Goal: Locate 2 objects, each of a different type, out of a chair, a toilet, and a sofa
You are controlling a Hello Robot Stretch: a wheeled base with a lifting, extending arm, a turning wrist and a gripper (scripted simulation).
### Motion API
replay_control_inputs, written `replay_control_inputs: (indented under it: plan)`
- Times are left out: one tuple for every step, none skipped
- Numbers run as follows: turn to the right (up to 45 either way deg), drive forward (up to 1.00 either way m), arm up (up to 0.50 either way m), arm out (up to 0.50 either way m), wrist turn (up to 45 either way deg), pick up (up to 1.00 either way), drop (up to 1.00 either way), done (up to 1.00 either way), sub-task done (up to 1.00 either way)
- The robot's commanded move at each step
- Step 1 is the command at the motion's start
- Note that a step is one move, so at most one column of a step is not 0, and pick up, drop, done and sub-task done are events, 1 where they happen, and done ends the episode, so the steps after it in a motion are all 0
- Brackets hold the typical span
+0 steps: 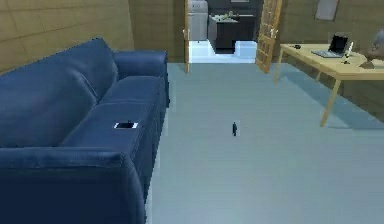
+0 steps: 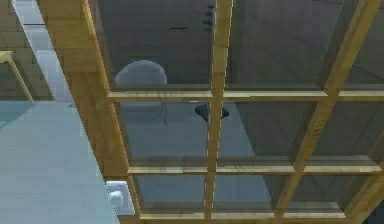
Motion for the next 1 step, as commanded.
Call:
replay_control_inputs:
  plan:
    - [-6.0,0.0,0.0,0.0,0.0,0.0,0.0,0.0,0.0]
